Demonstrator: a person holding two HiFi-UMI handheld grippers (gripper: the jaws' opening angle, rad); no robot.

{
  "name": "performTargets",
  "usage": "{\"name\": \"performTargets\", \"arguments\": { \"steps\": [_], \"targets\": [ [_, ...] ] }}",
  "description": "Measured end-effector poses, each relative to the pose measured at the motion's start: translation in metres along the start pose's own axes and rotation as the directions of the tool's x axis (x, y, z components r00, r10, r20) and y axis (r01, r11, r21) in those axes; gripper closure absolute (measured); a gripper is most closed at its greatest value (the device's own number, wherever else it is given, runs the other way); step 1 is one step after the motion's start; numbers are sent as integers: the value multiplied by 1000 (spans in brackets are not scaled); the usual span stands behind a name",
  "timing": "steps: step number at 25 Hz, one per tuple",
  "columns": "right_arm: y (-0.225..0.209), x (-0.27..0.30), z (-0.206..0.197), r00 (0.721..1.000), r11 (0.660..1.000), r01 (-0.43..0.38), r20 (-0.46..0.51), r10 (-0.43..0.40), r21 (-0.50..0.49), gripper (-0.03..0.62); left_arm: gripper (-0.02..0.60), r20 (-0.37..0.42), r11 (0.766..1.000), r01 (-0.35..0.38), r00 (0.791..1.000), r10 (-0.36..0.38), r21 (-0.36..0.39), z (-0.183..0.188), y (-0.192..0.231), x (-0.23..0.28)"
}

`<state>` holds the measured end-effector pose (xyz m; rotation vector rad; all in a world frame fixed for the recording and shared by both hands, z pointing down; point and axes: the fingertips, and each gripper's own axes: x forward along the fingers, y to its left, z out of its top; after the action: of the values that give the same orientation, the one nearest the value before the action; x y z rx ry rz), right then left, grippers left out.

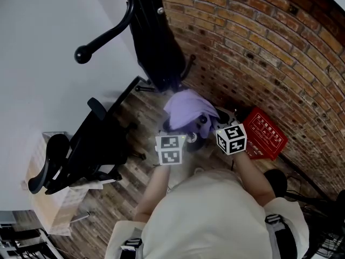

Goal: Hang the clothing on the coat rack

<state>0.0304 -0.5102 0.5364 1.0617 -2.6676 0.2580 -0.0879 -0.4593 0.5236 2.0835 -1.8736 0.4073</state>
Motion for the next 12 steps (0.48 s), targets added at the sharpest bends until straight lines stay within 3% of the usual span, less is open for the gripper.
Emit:
{"name": "performTargets", "arguments": {
  "steps": [12],
  "targets": [
    [52, 6, -21, 993, 992, -120, 8, 120, 43, 571, 479, 21, 997, 64, 998, -63, -48, -8, -28, 6]
  ]
}}
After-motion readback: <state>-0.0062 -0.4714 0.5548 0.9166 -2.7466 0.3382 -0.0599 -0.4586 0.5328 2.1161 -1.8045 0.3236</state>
